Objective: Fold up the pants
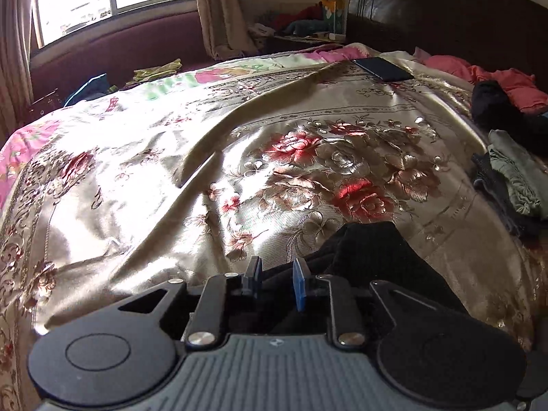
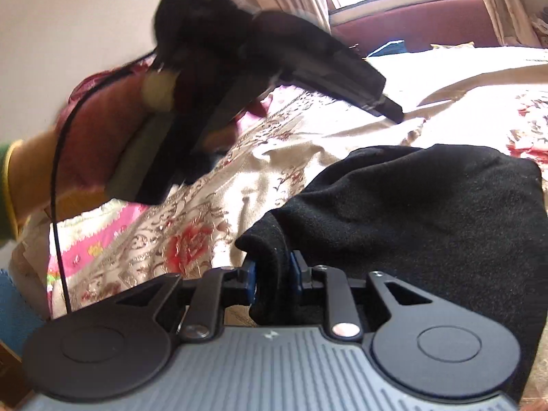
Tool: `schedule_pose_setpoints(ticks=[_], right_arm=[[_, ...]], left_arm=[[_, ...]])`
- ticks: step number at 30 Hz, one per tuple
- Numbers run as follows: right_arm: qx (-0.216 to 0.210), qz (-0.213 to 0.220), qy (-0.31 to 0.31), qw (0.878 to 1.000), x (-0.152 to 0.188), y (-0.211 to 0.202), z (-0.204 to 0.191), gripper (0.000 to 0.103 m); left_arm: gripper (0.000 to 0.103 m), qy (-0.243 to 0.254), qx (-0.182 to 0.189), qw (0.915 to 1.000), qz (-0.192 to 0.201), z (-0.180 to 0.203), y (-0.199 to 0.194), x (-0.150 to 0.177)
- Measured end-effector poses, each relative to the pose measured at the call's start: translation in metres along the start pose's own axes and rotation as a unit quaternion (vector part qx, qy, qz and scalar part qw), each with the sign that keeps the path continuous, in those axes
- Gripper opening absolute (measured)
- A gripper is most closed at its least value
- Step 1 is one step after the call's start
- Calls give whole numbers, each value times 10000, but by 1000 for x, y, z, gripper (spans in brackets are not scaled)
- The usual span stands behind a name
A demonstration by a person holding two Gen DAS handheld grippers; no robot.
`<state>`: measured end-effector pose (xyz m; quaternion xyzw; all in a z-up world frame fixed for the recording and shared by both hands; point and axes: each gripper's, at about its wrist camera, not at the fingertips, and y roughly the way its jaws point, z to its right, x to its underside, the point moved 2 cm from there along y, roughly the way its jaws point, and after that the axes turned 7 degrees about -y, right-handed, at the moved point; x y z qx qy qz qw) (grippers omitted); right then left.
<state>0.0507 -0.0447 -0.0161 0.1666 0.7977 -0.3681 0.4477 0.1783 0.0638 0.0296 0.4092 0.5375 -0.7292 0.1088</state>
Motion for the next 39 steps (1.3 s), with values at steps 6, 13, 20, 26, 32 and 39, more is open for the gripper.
schedule_pose_setpoints(ticks=[6,13,20,26,32,39], right_arm=[[246,-112,-356,9990,10,-25,-24,42],[850,-429,-221,9952,34,-53,-25,41],[1476,-178,-416,9880,-13,-57,3,42],[1330,-537,-1128,9832,-71,15,33,42],[688,-1255,-1837,9725,-95,93,52,42],[264,-2246,-1823,9569,-99,145,66,4]], left_arm=[[38,-168,-64,9998,8,12,-38,64],[46,-246,-713,9959,-501,-6,-25,108],[46,-715,-458,9957,361,3,-66,103],[49,-1022,-377,9932,420,10,-52,116],[54,-1803,-22,9823,498,-5,-45,129],[55,-2260,311,9719,578,-17,-38,133]])
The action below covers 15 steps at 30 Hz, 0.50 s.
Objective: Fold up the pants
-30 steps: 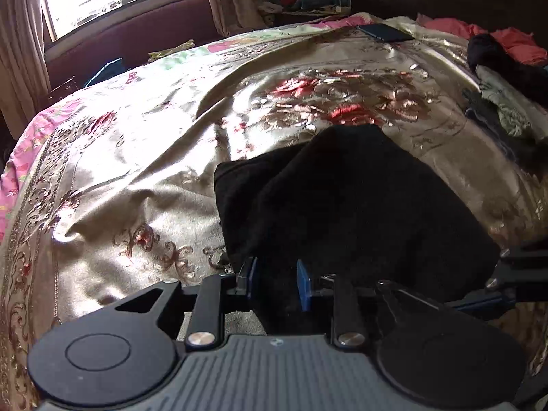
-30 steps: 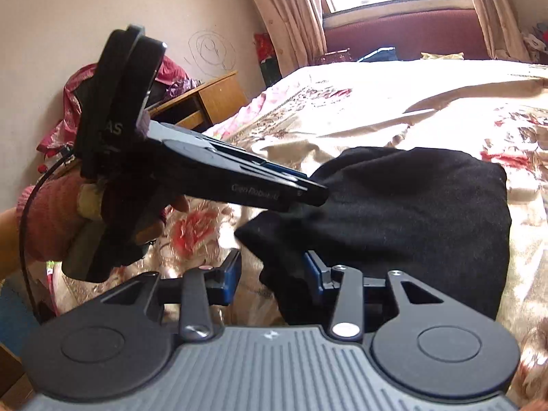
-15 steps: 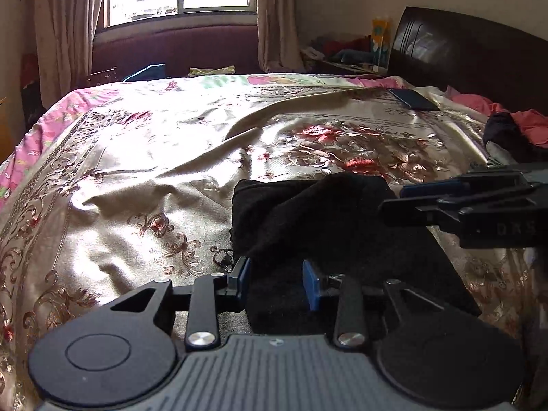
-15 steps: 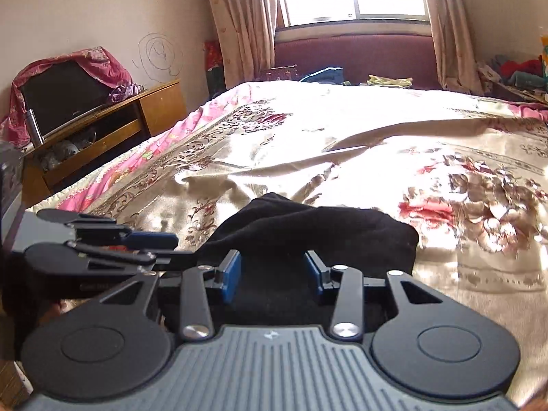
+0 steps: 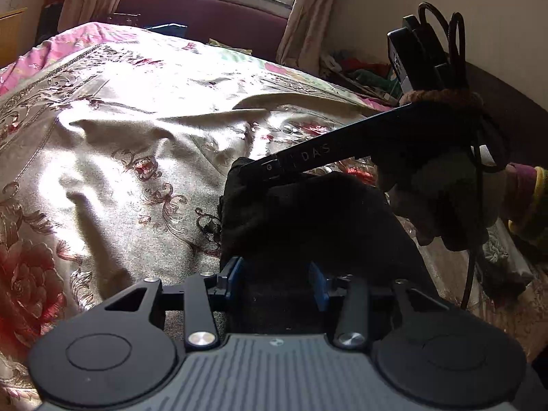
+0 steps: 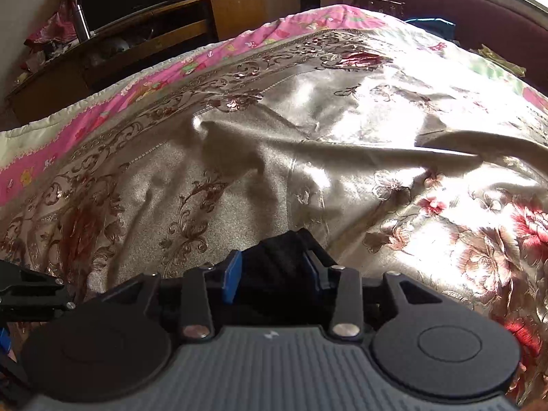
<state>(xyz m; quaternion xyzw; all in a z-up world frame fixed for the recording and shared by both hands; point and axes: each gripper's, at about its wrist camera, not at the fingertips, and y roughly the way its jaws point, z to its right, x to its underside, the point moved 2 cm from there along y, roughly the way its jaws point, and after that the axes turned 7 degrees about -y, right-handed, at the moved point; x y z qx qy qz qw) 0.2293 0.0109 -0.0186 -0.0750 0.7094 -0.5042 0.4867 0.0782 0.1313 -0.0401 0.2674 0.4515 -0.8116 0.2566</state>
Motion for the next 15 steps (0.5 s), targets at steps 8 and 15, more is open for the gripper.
schedule_pose_setpoints(ticks=[8,15], right_arm=[[750,-63,386,9964,-6,14,21,0],[1013,757,804,9887,13,-60,3,8]], left_arm=[[55,7,-99,9998,-162,-3,10,3],[55,-50,-200,9998,40,0,-6,3]])
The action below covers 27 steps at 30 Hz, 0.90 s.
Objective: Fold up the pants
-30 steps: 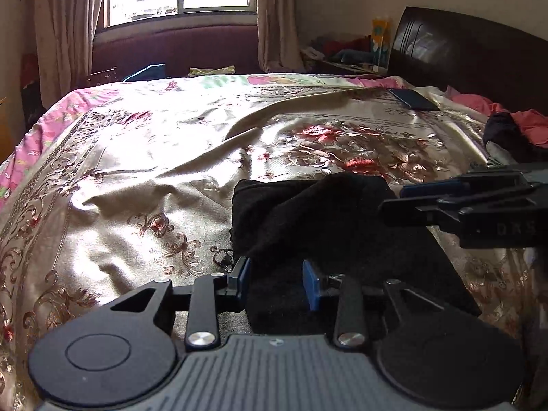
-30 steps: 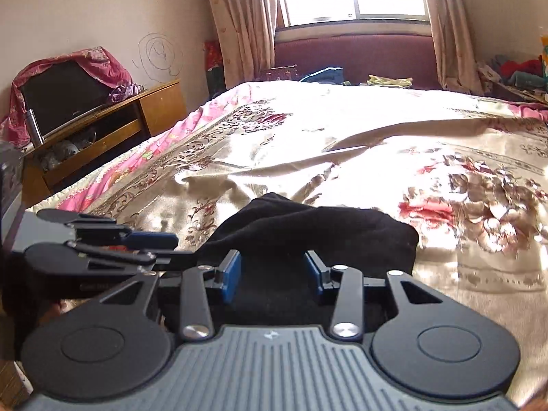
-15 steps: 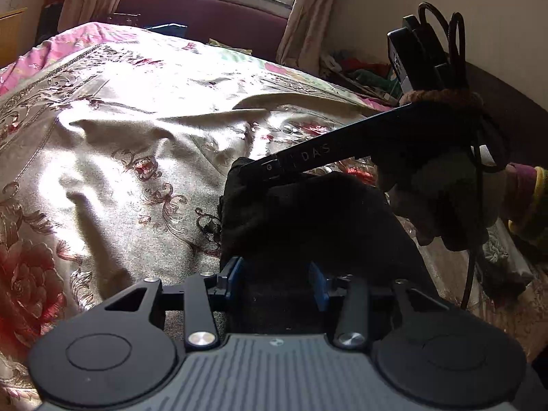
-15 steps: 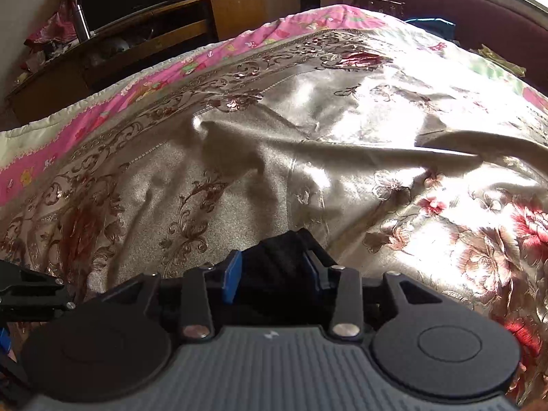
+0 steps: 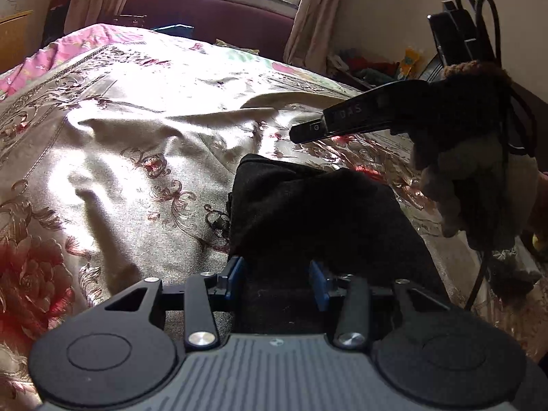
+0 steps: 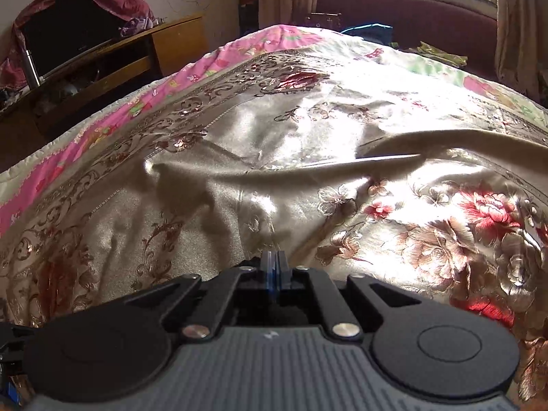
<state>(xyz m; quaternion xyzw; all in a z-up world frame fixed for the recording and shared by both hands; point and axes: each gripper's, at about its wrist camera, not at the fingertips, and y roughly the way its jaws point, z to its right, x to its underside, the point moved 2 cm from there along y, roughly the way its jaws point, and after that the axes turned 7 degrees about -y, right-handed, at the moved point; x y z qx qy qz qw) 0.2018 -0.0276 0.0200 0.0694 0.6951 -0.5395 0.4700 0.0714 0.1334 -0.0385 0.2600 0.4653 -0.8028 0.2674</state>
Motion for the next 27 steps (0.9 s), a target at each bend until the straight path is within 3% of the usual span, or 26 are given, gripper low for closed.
schedule_pose_setpoints(ticks=[3,6,8,12,14,21,27], right_arm=[[231,109,16,9997,40,-33,-15,8],[380,-443,526,9969,90,-27,-20,10],[534,-283,822,9948,104,-32,-18,9],[409,454,1555,9859,103,-81,-21,14],[508,629,1634,9832,112,-98,-27,17],[582,649,2089,9740,160,-127,-32,20],[669,746,2548,9618,190,-135,-26,20]], left_arm=[[57,-9,-243,9997,-83,1,-2,3],[64,-145,-449,9980,-414,-4,10,7],[78,-383,-456,9967,-545,-12,13,4],[77,-255,-698,9964,-417,0,-7,3],[76,-59,-749,9965,-353,12,-18,6],[76,220,-740,9965,-319,41,-31,16],[76,579,-1013,9928,-256,58,-31,22]])
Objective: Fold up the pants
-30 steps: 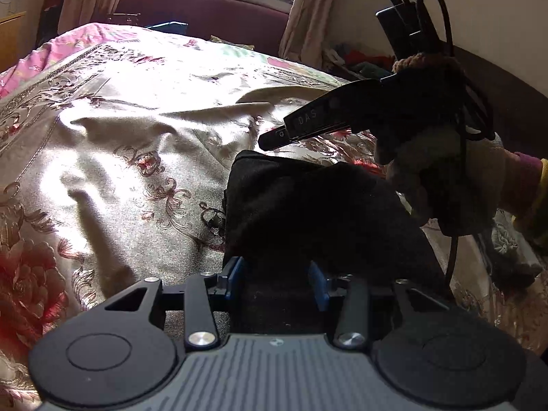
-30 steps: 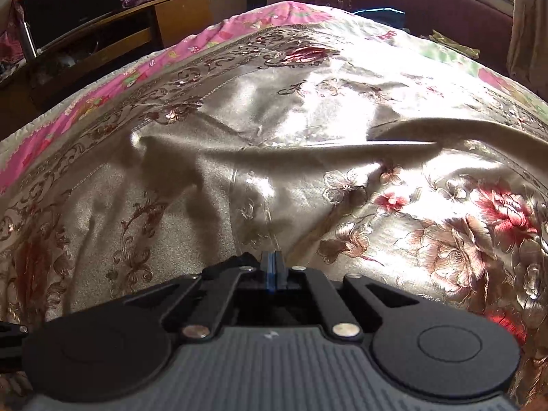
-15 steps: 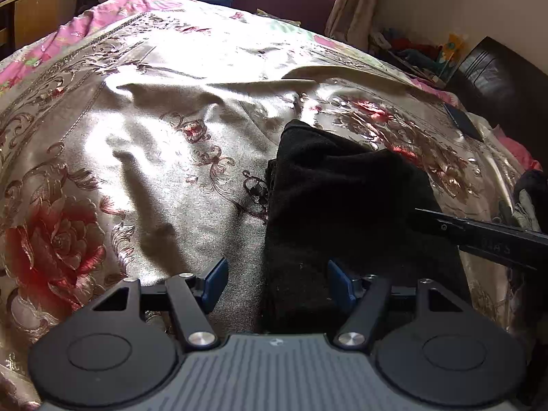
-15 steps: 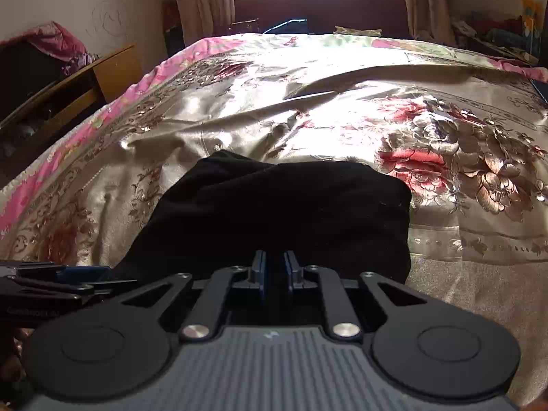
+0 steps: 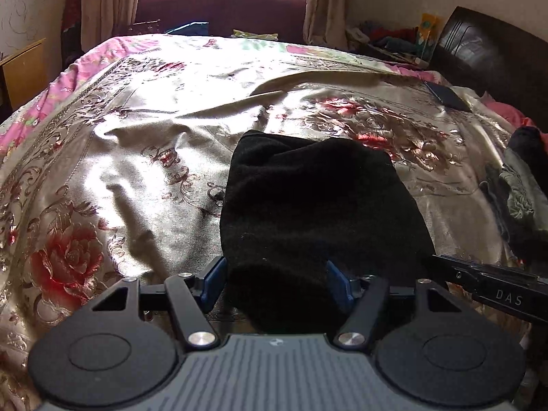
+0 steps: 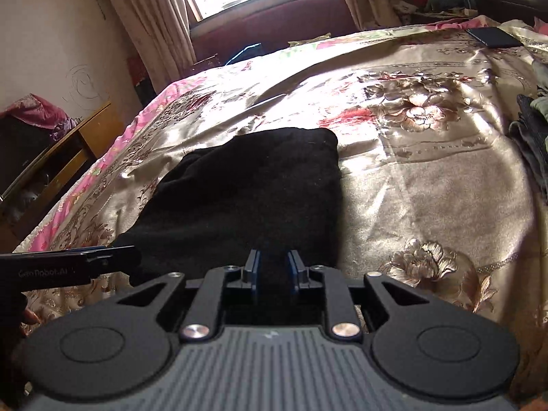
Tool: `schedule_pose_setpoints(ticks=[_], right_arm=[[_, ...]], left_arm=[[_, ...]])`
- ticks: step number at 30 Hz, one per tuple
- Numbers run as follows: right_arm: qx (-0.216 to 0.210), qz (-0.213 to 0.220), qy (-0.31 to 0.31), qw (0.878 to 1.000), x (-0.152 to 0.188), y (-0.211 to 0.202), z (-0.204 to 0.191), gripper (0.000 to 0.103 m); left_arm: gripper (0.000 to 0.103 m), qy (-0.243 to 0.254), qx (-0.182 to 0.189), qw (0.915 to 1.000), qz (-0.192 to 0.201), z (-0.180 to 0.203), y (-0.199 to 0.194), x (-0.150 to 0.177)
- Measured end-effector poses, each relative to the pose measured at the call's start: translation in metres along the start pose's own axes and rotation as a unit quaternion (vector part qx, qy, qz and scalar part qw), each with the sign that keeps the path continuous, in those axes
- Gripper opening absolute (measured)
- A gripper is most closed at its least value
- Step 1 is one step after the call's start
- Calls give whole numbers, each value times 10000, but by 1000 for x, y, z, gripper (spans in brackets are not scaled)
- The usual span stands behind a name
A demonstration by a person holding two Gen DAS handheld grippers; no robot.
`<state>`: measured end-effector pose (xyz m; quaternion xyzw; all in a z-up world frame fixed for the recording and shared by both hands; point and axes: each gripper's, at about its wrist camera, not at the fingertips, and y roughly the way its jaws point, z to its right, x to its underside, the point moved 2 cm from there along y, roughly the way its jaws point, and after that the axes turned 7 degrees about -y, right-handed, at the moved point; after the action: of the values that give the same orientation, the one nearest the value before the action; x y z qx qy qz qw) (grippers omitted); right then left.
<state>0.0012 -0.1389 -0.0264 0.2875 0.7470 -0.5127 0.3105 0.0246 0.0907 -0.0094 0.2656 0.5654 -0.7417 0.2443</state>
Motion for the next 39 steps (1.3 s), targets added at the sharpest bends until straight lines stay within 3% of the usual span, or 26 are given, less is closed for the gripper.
schedule_pose_setpoints(ticks=[13,15,17,18,21,25,39], right_arm=[[-244,130,-336,9991,10,-10,-25,25],[-339,147,-347,9987,11,-13,-30,25],[-356,171,-387,9985,12,-16,-33,25],[-357,196,-393,9984,12,-19,-34,25],[-360,205,-355,9985,14,-24,-36,25],[-349,119,-394,9985,19,-25,-37,26],[-228,141,-223,9994,18,-27,-31,31]], left_arm=[[77,-10,-143,9996,231,11,-17,8],[83,-51,-138,9993,347,13,-23,10],[100,-62,-170,9987,470,16,-28,12],[102,-10,-245,9981,574,19,-31,14],[103,242,-616,9950,751,26,-33,17],[103,513,-995,9917,637,35,-27,19],[103,703,-1162,9895,497,43,-27,29]])
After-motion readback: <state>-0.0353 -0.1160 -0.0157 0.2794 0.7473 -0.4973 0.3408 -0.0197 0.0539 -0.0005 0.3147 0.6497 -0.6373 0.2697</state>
